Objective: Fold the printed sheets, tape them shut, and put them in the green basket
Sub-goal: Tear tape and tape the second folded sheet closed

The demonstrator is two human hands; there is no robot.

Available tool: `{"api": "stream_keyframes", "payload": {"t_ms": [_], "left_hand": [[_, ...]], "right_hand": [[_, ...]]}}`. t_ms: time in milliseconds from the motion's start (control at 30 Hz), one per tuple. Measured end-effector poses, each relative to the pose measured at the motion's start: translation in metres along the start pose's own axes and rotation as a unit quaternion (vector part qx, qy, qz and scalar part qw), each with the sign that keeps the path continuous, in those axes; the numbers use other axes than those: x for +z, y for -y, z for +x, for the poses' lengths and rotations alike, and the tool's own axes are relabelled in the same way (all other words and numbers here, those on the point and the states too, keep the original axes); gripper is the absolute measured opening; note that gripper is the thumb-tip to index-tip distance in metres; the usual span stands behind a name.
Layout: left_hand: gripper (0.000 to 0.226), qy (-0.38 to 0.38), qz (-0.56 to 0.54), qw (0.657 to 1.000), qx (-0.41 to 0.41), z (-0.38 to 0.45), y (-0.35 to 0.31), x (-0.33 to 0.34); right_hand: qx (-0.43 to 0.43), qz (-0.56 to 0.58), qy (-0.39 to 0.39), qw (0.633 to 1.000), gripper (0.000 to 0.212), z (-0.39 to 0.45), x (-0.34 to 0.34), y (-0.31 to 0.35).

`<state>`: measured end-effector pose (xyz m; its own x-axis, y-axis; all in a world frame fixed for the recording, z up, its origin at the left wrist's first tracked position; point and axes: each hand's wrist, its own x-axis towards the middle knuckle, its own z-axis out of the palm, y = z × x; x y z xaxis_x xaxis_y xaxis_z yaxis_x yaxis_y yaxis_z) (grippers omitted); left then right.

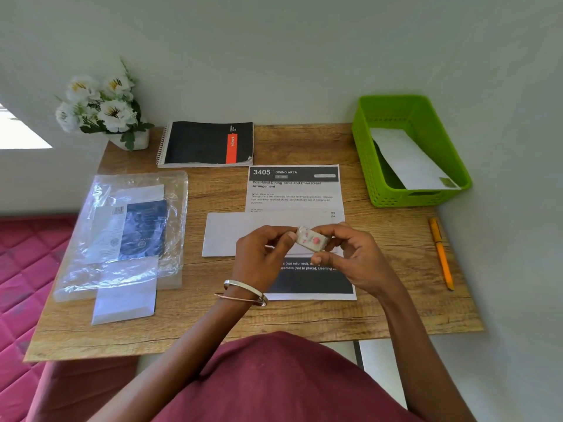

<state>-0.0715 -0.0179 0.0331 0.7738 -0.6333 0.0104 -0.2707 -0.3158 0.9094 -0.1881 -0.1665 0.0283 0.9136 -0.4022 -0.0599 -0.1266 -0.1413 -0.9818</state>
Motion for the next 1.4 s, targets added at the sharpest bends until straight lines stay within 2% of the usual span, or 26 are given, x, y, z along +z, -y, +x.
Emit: {"api": "stream_keyframes", "payload": {"t_ms": [233,400,600,700,800,900,1067,1400], "left_hand": [[0.013,-0.044,0.028,0.999,0.003,0.002,0.003,-0.004],[0.009,-0.092,0.076,0.99,0.071,-0.003,-0.003,-0.01],[0.015,-0.062,0.115,0.984,0.12,-0.006,-0.007,-0.014],[0.013,-0.081,0.122,0.983,0.107,-0.008,-0.007,-0.014],[0.009,-0.096,0.11,0.986,0.077,-0.009,-0.007,-0.014],[0.008,-0.096,0.1,0.989,0.05,-0.008,-0.006,-0.015],[0.006,-0.089,0.082,0.992,0.028,-0.005,-0.003,-0.017],[0.009,-0.033,0.016,0.999,-0.021,-0.002,0.004,-0.017]], "right_hand": [[0.011,0.002,0.015,1.0,0.035,0.001,0.005,0.009],[0.009,-0.061,-0.012,0.998,0.035,0.005,0.012,0.009],[-0.041,-0.172,-0.043,0.983,0.031,0.01,0.021,0.011],[-0.118,-0.266,-0.053,0.955,0.024,0.012,0.029,0.013],[-0.19,-0.361,-0.066,0.911,0.019,0.014,0.037,0.013],[-0.214,-0.421,-0.08,0.878,0.018,0.014,0.044,0.014],[-0.221,-0.47,-0.092,0.849,0.024,0.014,0.047,0.016],[-0.185,-0.427,-0.081,0.881,0.022,0.01,0.044,0.016]]}}
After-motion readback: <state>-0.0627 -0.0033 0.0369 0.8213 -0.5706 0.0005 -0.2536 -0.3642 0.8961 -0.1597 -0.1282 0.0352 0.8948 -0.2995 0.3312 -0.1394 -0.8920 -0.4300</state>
